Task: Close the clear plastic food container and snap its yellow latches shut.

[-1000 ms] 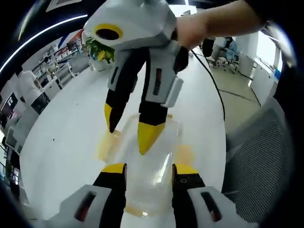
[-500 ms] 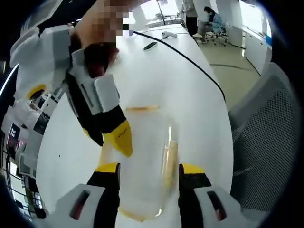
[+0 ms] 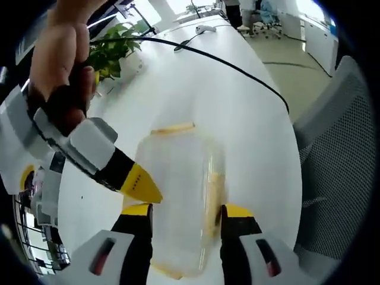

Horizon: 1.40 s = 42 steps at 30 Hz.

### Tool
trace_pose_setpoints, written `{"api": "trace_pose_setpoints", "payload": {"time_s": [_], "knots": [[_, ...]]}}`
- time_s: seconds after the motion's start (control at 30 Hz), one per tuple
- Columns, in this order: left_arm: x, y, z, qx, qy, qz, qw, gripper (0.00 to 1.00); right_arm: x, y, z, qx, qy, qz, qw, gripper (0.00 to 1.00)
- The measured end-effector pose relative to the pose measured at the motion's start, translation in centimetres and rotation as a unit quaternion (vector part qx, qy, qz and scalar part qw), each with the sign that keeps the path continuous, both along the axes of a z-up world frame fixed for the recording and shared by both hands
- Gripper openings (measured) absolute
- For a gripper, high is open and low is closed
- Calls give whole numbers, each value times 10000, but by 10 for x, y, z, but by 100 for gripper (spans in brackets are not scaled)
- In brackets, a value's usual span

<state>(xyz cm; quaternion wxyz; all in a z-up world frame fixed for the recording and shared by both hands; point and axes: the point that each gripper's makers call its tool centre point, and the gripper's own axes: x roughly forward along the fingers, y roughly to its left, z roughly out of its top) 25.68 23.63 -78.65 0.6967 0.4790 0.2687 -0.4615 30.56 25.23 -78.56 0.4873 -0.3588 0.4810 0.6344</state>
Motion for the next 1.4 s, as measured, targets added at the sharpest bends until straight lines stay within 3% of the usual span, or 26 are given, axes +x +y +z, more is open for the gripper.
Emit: {"api": "trace_pose_setpoints", "payload": {"time_s": [0.17,0.23,0.27,0.4,0.47,1.1,1.2,1.23,1.3,1.33,1.4], "knots": [[1,1,0,50,16,20,10000,39,0,-1,0,-183,-3,22,9998,33],[1,0,0,81,25,20,10000,39,0,-1,-1,-200,42,-14,9998,33],[1,-1,0,88,14,4,10000,39,-7,0,-1,-148,211,4,9997,31],[1,-1,-2,181,-145,-58,9997,38,-2,-4,-4,-176,254,0,9995,31],[0,-1,-4,78,-126,94,9998,35,-2,-4,-4,-183,307,-106,9993,31],[4,2,0,199,-121,-55,9997,37,0,-1,-1,-242,263,-118,9993,34],[3,1,3,146,112,-174,9997,37,1,-2,2,-139,259,-264,9992,34],[1,1,4,26,353,-166,9992,38,3,3,4,187,81,-161,9997,33],[-7,1,4,8,749,-324,9967,45,9,2,8,510,-246,-251,9981,30],[-9,1,4,41,814,-418,9958,50,12,-1,12,615,-417,-288,9968,26],[-9,6,2,94,912,-79,9958,63,17,-4,18,884,-721,-448,9925,35]]}}
